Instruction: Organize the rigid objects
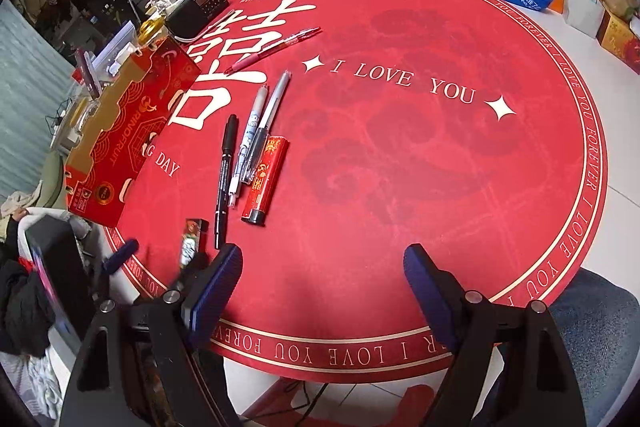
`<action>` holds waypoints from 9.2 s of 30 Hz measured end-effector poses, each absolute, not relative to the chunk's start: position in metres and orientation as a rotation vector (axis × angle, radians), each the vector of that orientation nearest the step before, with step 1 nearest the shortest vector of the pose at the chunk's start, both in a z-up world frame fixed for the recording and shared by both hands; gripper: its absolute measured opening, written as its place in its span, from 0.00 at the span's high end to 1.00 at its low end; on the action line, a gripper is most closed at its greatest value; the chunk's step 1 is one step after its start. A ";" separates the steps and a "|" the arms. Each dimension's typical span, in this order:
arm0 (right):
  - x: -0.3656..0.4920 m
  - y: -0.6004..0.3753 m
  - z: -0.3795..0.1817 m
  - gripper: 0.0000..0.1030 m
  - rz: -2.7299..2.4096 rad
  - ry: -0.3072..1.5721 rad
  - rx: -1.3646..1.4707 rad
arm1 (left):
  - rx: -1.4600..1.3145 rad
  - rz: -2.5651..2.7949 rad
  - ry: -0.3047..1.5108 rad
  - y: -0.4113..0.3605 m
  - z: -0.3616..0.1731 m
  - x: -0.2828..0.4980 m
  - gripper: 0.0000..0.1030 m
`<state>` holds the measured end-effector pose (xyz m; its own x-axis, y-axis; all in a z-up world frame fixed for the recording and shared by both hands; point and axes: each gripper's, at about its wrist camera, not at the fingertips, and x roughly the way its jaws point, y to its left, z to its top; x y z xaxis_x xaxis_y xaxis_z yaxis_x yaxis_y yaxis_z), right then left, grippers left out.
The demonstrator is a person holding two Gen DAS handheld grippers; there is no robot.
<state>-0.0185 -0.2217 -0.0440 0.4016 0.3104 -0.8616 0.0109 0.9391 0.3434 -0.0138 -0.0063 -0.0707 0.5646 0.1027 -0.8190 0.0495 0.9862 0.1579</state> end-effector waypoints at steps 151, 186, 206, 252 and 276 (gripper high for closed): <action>0.082 0.017 0.062 0.81 0.566 0.924 -0.105 | -0.097 0.196 0.651 0.155 0.051 0.022 0.75; 0.151 0.096 0.049 0.81 0.610 0.933 -0.101 | -0.145 0.286 0.680 0.216 0.034 0.090 0.75; 0.179 0.111 0.012 0.81 0.586 1.000 -0.127 | -0.158 0.267 0.765 0.226 0.011 0.115 0.75; 0.031 -0.224 -0.052 0.23 0.137 1.184 0.298 | 0.120 -0.062 0.975 -0.029 -0.045 0.043 0.00; 0.056 -0.227 -0.051 0.23 0.186 1.162 0.213 | 0.070 0.091 1.008 -0.010 -0.077 0.063 0.00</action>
<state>0.0558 -0.2267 -0.0511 0.3859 0.2546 -0.8867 -0.0348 0.9645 0.2618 0.0625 -0.0104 -0.0774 0.5307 0.1084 -0.8406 -0.0434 0.9940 0.1008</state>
